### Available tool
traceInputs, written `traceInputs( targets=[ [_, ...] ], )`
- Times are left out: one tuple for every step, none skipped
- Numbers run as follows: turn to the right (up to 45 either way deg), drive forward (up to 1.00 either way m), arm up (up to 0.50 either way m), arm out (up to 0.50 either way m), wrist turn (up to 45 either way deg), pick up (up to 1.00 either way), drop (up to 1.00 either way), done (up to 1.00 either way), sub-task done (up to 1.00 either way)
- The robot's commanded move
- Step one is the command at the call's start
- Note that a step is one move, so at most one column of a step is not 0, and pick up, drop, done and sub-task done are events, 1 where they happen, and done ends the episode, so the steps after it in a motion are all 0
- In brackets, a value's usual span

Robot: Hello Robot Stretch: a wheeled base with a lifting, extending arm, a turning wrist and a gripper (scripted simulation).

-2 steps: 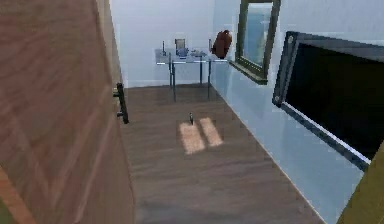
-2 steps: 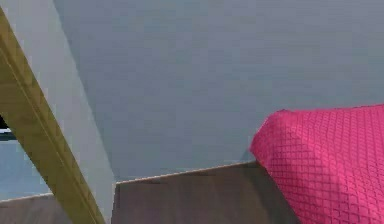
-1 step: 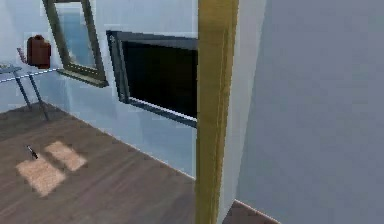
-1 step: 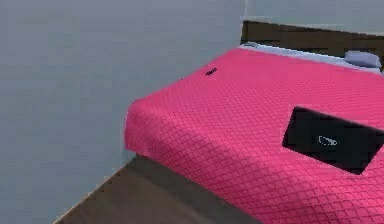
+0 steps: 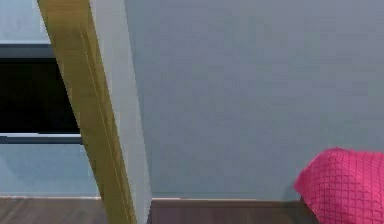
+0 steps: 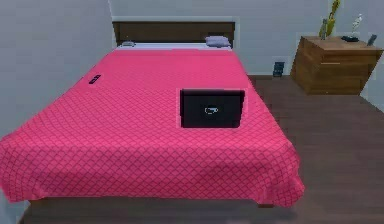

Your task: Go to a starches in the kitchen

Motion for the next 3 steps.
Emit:
traceInputs(
  targets=[
    [0.0, 0.3, 0.0, 0.0, 0.0, 0.0, 0.0, 0.0, 0.0],
    [-45.0, 0.0, 0.0, 0.0, 0.0, 0.0, 0.0, 0.0, 0.0],
    [-42.0, 0.0, 0.0, 0.0, 0.0, 0.0, 0.0, 0.0, 0.0]
  ],
)
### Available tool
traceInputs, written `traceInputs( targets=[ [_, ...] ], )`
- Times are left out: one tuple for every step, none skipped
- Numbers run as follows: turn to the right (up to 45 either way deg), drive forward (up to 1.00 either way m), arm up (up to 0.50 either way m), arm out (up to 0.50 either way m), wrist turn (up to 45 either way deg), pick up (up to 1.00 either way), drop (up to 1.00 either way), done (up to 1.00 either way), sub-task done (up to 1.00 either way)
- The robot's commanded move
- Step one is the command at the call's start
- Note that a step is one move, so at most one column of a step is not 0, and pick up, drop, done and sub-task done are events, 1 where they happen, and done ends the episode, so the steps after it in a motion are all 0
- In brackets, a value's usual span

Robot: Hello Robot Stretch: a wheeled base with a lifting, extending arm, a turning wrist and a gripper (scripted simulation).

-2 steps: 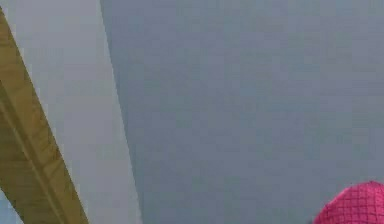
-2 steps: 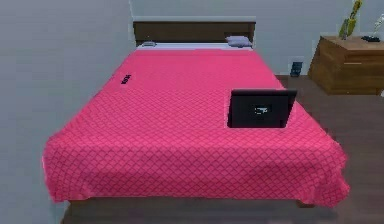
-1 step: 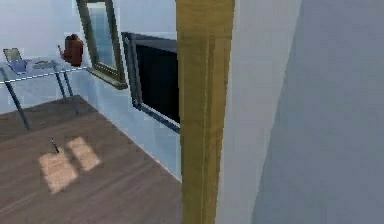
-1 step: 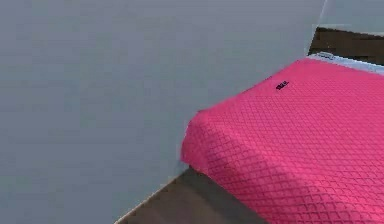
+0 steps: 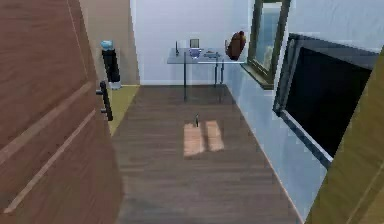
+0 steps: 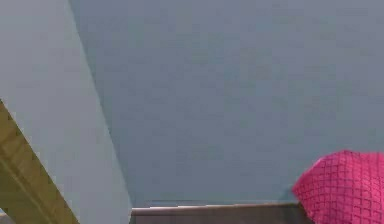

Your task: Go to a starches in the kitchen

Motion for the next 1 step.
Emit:
traceInputs(
  targets=[
    [0.0, 1.0, 0.0, 0.0, 0.0, 0.0, 0.0, 0.0, 0.0]
  ],
)
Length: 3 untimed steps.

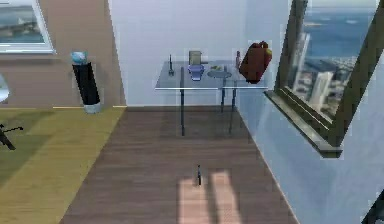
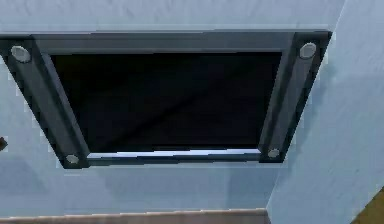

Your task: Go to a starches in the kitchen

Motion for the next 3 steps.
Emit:
traceInputs(
  targets=[
    [-30.0, 0.0, 0.0, 0.0, 0.0, 0.0, 0.0, 0.0, 0.0],
    [0.0, 0.65, 0.0, 0.0, 0.0, 0.0, 0.0, 0.0, 0.0],
    [-45.0, 0.0, 0.0, 0.0, 0.0, 0.0, 0.0, 0.0, 0.0]
  ],
)
